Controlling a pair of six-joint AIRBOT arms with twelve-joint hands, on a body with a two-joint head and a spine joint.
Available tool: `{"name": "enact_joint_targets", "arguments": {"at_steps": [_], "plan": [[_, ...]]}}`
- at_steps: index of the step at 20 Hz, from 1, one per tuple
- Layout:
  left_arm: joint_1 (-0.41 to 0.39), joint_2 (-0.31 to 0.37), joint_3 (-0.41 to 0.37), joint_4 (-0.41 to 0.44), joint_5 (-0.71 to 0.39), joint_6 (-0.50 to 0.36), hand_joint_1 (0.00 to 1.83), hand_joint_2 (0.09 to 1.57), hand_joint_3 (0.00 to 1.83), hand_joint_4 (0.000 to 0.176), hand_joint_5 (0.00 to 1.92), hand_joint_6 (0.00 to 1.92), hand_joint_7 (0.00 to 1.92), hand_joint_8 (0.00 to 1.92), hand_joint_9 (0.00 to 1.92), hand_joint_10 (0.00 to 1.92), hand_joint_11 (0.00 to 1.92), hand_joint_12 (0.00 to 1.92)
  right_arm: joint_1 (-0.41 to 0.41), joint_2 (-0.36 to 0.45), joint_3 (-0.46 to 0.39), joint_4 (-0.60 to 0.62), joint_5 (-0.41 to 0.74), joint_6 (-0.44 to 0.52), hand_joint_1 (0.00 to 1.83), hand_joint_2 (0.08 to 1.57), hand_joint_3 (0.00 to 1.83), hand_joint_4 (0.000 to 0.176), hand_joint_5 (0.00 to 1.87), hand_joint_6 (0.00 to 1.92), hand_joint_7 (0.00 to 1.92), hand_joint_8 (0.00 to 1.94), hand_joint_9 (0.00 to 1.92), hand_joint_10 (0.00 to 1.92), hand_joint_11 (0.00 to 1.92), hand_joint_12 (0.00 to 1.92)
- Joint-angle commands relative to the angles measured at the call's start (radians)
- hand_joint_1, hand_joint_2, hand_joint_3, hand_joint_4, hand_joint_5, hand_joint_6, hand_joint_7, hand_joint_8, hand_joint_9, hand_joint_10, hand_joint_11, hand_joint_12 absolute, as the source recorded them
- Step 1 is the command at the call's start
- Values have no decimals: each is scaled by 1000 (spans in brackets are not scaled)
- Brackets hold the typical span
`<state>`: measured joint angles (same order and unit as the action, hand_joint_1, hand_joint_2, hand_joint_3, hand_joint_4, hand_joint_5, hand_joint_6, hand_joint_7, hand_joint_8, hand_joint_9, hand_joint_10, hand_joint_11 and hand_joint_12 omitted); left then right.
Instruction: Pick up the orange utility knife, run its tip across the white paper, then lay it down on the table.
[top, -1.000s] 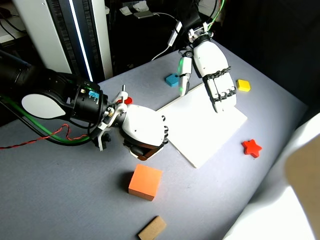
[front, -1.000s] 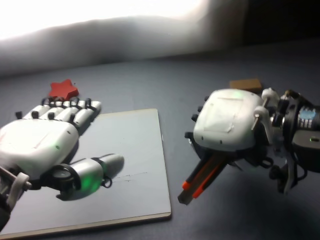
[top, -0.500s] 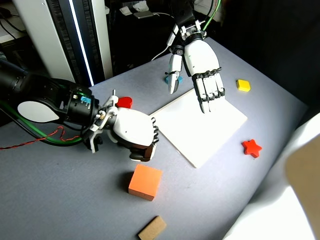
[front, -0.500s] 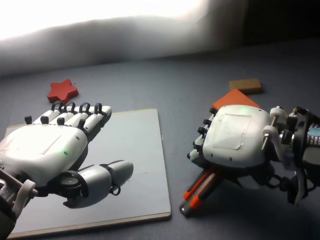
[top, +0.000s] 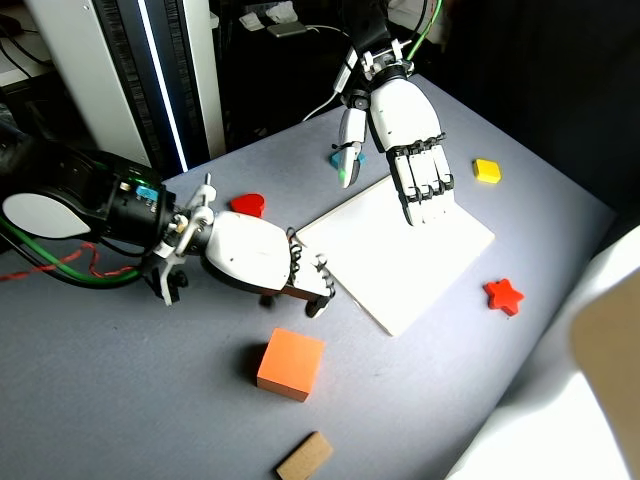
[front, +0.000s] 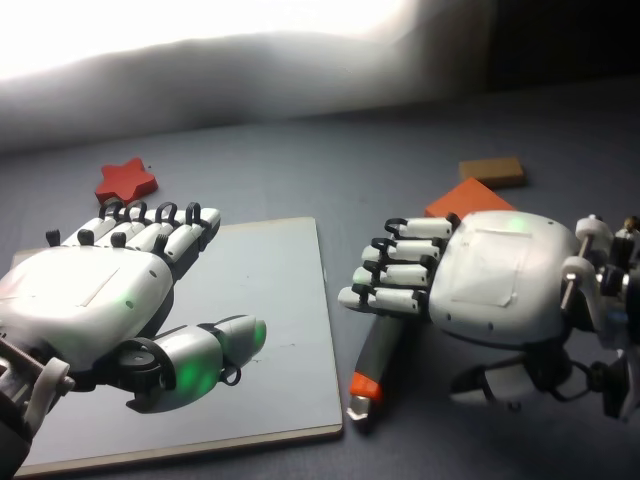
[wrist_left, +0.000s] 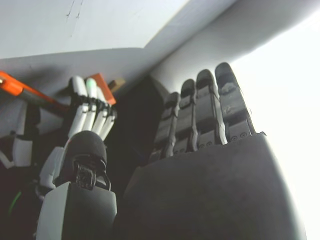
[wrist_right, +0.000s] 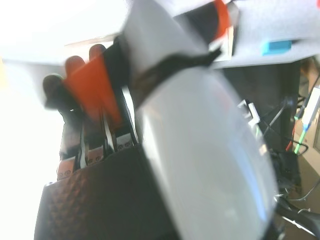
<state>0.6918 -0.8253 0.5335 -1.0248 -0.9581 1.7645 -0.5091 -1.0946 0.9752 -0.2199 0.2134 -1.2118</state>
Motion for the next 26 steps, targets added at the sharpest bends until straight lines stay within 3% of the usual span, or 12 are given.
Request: {"name": "enact_joint_targets", "arguments": {"at_steps": [1,5,7,8,9,11,12,13,15,18,22,26], "plan": [[-7,0,-4,61,-81,-1,0,1285,0,0,2,1,45,2,35,2,0,133,6,10,-7,3,114,-6,697,1072,0,0,0,2,2,0,0,6,0,37],[-8,0,-4,61,-85,-1,0,1287,0,0,0,0,60,2,41,2,0,122,10,56,-51,3,126,-4,442,1056,0,0,63,25,44,15,51,20,26,14],[-8,0,-4,61,-85,-1,31,1284,0,0,86,20,162,15,140,27,0,298,15,86,-75,3,129,-1,187,1111,2,0,204,20,238,19,223,42,0,580],[-9,0,-4,61,-85,-1,60,1281,0,0,195,42,302,35,254,59,0,562,17,107,-91,3,133,2,111,1140,7,0,368,79,412,55,378,116,0,1146],[-10,0,-3,61,-85,-1,80,1278,0,0,283,41,413,31,347,77,0,816,19,131,-108,3,138,4,70,1157,1,0,452,104,516,29,428,253,0,1347],[-18,0,0,61,-85,-1,126,1278,0,0,477,65,678,86,598,238,0,1437,33,186,-144,3,124,26,85,1189,2,0,695,351,844,141,550,880,56,1732],[-25,0,3,62,-85,-1,166,1299,2,0,633,415,784,523,628,793,148,1625,48,216,-164,3,98,52,130,1217,5,0,927,539,1017,623,727,1230,354,1850],[-34,0,7,62,-85,-1,196,1305,1,0,666,669,774,846,622,1093,239,1675,74,247,-187,3,34,77,138,1237,6,0,989,678,1020,919,777,1374,478,1883],[-61,1,15,62,-72,3,307,1314,1,0,792,743,793,1152,668,1412,414,1784,139,300,-228,3,-82,154,146,1294,9,0,974,1008,1118,1047,937,1470,611,1919],[-99,1,25,61,-28,2,404,1373,7,0,780,1309,856,1646,782,1819,588,1920,157,344,-248,3,-49,166,316,1388,19,0,891,1398,1135,1489,1060,1755,874,1921],[-135,1,15,36,4,-3,382,1459,14,0,790,1712,938,1696,860,1829,668,1921,157,381,-268,3,-76,183,420,1483,37,0,953,1671,1146,1714,1088,1901,992,1921],[-181,1,12,36,107,22,584,1477,1,0,852,1734,963,1720,902,1864,734,1921,109,413,-285,3,34,277,447,1522,43,0,943,1802,1175,1801,1145,1921,1048,1921]]}}
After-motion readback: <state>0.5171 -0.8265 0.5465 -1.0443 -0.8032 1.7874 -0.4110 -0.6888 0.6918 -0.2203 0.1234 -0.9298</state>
